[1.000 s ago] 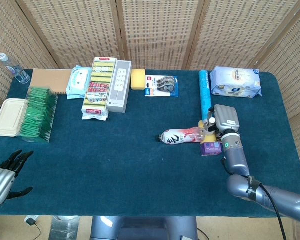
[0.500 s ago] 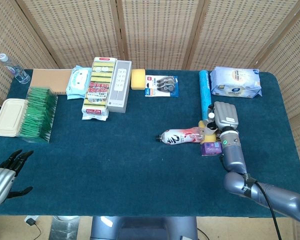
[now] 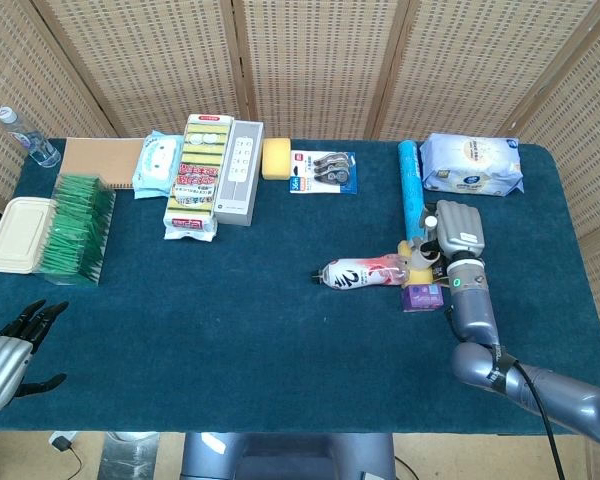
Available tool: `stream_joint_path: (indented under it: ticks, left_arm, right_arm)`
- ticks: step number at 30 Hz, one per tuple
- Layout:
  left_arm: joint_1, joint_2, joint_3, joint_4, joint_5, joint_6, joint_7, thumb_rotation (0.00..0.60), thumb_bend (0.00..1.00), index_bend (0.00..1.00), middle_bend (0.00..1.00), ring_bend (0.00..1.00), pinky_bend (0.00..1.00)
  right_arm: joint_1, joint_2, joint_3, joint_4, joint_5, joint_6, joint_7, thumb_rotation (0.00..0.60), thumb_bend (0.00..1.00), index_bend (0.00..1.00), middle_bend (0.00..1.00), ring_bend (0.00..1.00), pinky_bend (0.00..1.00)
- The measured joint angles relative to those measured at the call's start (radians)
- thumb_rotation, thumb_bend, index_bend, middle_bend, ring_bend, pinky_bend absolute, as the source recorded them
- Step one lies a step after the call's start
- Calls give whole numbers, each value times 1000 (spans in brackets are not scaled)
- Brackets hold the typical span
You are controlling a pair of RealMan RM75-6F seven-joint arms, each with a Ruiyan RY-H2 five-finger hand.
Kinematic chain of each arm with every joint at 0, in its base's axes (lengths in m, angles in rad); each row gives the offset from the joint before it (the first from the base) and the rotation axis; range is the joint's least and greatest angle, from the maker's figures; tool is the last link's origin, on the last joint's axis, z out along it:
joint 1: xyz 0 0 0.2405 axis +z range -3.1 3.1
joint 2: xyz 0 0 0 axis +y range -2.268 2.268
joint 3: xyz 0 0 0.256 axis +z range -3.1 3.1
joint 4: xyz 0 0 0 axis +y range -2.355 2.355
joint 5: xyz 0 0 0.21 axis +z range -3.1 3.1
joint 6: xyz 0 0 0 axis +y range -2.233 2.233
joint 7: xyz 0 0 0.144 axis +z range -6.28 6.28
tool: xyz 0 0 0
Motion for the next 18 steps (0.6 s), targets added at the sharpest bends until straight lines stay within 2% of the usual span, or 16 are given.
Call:
stream_joint_path:
  ticks: [7,18]
  left_arm:
    - [-1,1,1,-1,1,-2,1,600,114,0,156,76,296]
    - [4,1,4,1,10,11,-1,600,114,0,156,76,296]
  right_arm:
    - [-12,-1,3,9,-24,6,20,600,313,435,481,511,493]
    - [-31,18,5,-39,-50,21,31,600,313,431,481,499,482]
